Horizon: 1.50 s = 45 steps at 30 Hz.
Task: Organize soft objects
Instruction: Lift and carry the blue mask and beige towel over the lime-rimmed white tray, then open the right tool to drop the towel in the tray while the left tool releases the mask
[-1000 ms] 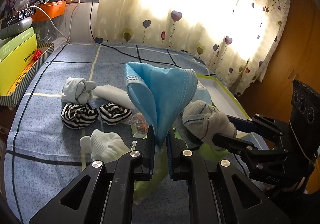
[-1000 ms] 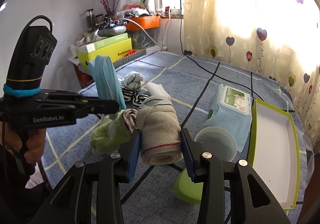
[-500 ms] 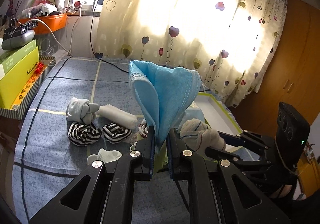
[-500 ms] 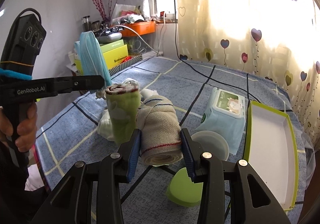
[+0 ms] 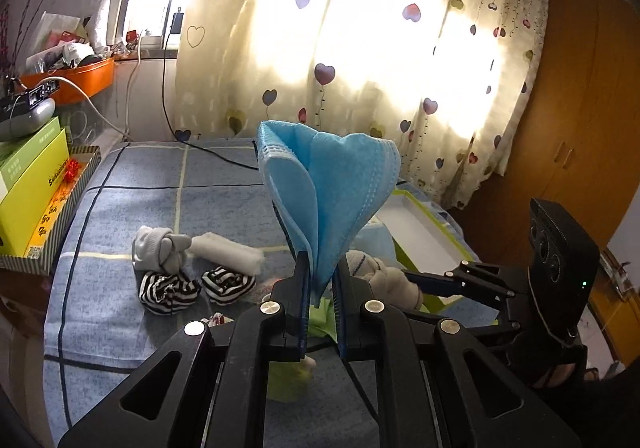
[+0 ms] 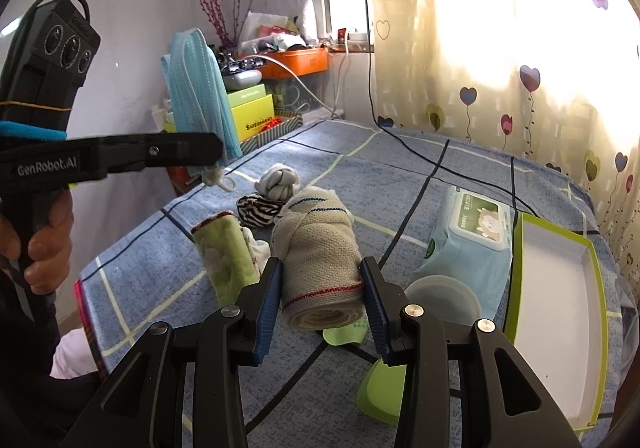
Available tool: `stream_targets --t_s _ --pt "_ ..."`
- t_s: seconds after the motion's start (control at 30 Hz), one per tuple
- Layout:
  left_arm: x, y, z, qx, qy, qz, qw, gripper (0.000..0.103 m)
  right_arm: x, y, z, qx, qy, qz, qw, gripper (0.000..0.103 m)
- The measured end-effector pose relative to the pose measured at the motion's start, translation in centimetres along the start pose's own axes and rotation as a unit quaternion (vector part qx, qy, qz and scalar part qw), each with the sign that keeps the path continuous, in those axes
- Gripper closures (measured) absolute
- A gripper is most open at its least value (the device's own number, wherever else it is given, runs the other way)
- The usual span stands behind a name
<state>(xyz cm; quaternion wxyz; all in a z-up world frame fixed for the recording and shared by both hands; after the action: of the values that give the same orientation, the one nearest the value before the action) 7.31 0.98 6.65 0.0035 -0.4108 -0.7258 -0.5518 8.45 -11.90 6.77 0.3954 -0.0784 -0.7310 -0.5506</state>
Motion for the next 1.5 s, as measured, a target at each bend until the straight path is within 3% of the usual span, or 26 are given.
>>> stream_targets --t_s 0.37,0.77,1.27,1.5 --pt "-3.9 0.2 -2.8 -0.018 -0.019 0.028 0.9993 0.092 1.8 -0.4 -4.0 -0.034 -0.036 -0.014 0.999 0.065" --pt "-10.9 0.6 -7.4 -0.049 -0.062 0.078 0.9938 0.092 2.8 -2.9 -11.1 -0.087 -0.094 -0.003 0.992 0.065" --pt "-21.1 -0.3 -10.9 -0.075 -0.088 0.173 0.9782 0.092 0.7 -7.2 -20.1 -0.156 -0.150 0.043 0.975 0.065" --pt "-25.2 -1.0 -11.7 -0.075 -0.073 0.219 0.9700 0.092 -0.8 -8.6 -22.7 -0.177 -0.158 0.064 0.969 0.064"
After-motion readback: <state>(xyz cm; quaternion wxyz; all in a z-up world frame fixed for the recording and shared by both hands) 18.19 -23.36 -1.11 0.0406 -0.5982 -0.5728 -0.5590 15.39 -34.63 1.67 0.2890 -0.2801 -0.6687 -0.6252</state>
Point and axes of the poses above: each gripper's, at about its wrist camera, not at the fingertips, and x roughly against the way its jaws point, z to its left, y to its top, the point moved 4 cm from there along -x, roughly the way its jaws point, and after that the axes turned 14 degrees about -y, right-handed, at the moved point
